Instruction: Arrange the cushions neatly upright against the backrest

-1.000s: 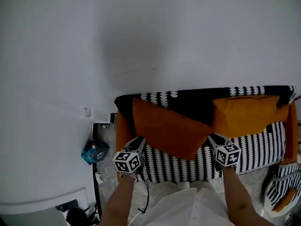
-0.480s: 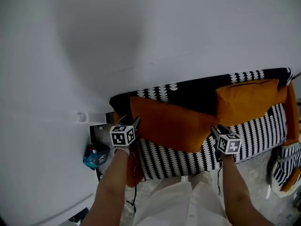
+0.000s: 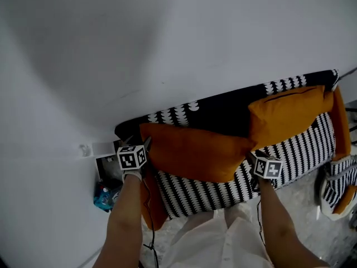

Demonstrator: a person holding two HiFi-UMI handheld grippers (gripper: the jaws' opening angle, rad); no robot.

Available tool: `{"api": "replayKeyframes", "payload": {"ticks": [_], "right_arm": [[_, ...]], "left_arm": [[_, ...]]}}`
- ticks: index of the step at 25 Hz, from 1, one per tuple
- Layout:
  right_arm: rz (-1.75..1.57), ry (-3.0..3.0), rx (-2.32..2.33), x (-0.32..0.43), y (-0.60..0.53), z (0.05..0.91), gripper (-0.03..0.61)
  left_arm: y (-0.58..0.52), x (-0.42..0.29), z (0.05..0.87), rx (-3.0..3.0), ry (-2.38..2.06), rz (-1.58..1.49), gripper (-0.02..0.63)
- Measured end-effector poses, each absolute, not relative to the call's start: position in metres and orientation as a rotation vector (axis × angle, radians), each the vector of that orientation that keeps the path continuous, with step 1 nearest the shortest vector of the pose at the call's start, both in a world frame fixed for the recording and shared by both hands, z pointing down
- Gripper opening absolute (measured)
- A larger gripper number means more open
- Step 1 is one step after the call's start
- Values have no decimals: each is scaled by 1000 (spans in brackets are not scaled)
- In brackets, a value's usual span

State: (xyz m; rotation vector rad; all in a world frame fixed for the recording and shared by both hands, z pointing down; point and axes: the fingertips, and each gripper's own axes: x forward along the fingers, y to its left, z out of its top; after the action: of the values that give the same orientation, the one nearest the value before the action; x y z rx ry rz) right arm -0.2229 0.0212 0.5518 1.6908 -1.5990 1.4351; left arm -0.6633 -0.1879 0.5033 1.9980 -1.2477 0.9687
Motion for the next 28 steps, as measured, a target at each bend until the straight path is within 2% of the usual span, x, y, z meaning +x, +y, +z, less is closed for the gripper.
{"api": "replayKeyframes", "payload": {"ticks": [6, 10, 18, 28], "right_arm": [[1514, -1607, 1668, -224, 9, 567, 215], [1549, -1612, 1660, -229, 4, 574, 169], [1502, -1626, 1588, -241, 2, 573, 48], [1374, -1712, 1490, -260, -3, 532, 35]], "left_arm": [[-200, -660, 527, 1973, -1224, 1002, 307], [-205, -656, 538, 1976, -1187, 1011, 305], [-185, -646, 543, 1947, -1146, 1030, 129], [-136, -680, 505, 1827, -1319, 927, 114]]}}
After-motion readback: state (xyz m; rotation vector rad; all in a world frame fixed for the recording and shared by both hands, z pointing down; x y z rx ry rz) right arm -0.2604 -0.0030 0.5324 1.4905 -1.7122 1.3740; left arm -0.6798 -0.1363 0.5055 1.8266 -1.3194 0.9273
